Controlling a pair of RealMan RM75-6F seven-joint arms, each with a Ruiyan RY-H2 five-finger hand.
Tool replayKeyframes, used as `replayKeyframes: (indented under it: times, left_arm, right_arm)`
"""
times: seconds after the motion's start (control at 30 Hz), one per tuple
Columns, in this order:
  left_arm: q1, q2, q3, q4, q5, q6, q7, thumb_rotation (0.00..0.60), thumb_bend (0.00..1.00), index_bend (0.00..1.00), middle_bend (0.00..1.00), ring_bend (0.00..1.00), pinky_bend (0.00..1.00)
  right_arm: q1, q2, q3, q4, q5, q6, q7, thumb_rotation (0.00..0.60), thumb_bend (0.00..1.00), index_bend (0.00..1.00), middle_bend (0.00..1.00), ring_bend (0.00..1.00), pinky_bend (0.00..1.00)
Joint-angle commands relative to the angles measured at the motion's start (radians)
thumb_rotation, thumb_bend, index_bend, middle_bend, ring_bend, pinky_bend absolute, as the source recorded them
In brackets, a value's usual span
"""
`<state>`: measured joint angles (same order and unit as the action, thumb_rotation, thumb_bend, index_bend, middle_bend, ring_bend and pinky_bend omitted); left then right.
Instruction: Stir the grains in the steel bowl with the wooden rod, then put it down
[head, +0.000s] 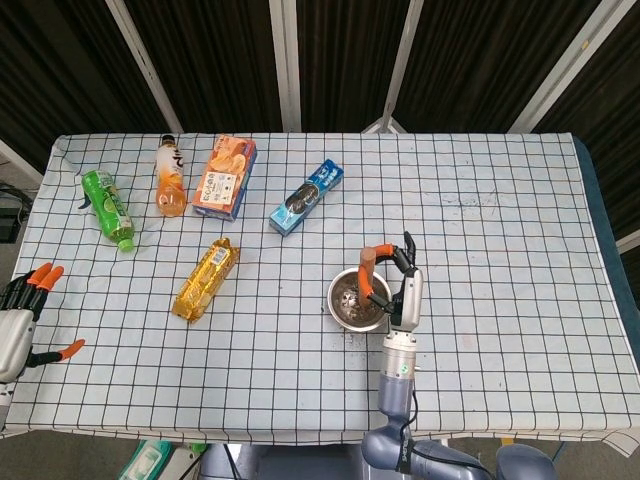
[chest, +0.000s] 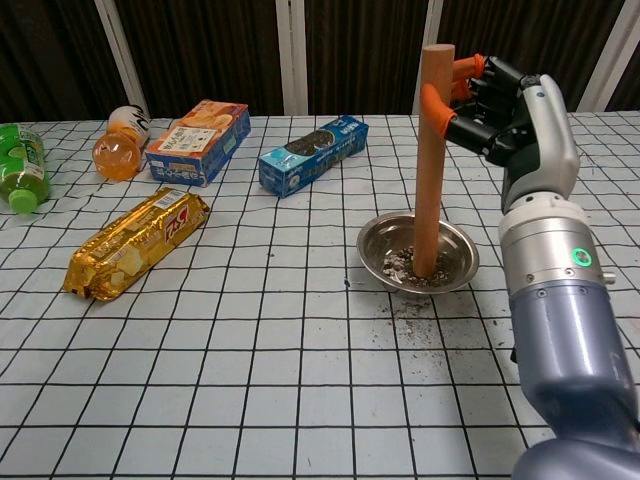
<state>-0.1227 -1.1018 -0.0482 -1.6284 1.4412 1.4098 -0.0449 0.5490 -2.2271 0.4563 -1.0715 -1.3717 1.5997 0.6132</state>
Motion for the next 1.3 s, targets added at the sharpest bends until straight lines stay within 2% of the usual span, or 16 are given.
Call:
replayKeyframes:
  times: [0.03,0.4,0.67,0.83,1.0,1.17,1.3]
  left_arm:
    - [0.0,0.0,0.0,0.0,0.001,0.001,0.0,0.6,0.02,0.0,0.0,0.0,0.0]
    - [-0.001,0.0,0.0,-0.002,0.001,0.0,0.002,0.6,0.02,0.0,0.0,0.0,0.0]
    - [-0.001,-0.002,0.0,-0.001,0.002,0.001,0.007,0.6,0.02,0.0,0.0,0.0,0.0]
    - [0.002,-0.002,0.001,0.001,0.006,0.008,0.008,0.6,0.02,0.0,0.0,0.0,0.0]
    - [0.003,0.0,0.003,0.006,0.01,0.01,0.004,0.6,0.02,0.0,0.0,0.0,0.0]
    - [0.004,-0.002,0.004,0.013,0.018,0.017,0.011,0.6,0.02,0.0,0.0,0.0,0.0]
    - [0.006,-0.005,0.006,0.015,0.026,0.025,0.022,0.6,0.02,0.0,0.0,0.0,0.0]
  right_arm:
    - [-0.005,-0.005,-0.004,0.007,0.0,0.002,0.005,0.6,0.59,0.78,0.64,0.53,0.0]
    - [-0.004,0.003,-0.001,-0.011,-0.025,0.021,0.008,0.6,0.59,0.78,0.64,0.53,0.0]
    - [-0.004,0.085,0.013,-0.158,-0.089,0.067,-0.049,0.6,0.59,0.78,0.64,0.53,0.0]
    - [-0.015,0.191,0.041,-0.288,-0.124,0.08,-0.129,0.6,0.59,0.78,0.64,0.53,0.0]
    - [-0.047,0.326,0.046,-0.362,-0.139,0.058,-0.212,0.6,0.59,0.78,0.64,0.53,0.0]
    - [-0.115,0.496,-0.009,-0.398,-0.147,0.009,-0.283,0.6,0.59,0.78,0.64,0.53,0.0]
    - [-0.162,0.61,-0.07,-0.37,-0.17,-0.021,-0.321,0.6,0.59,0.78,0.64,0.53,0.0]
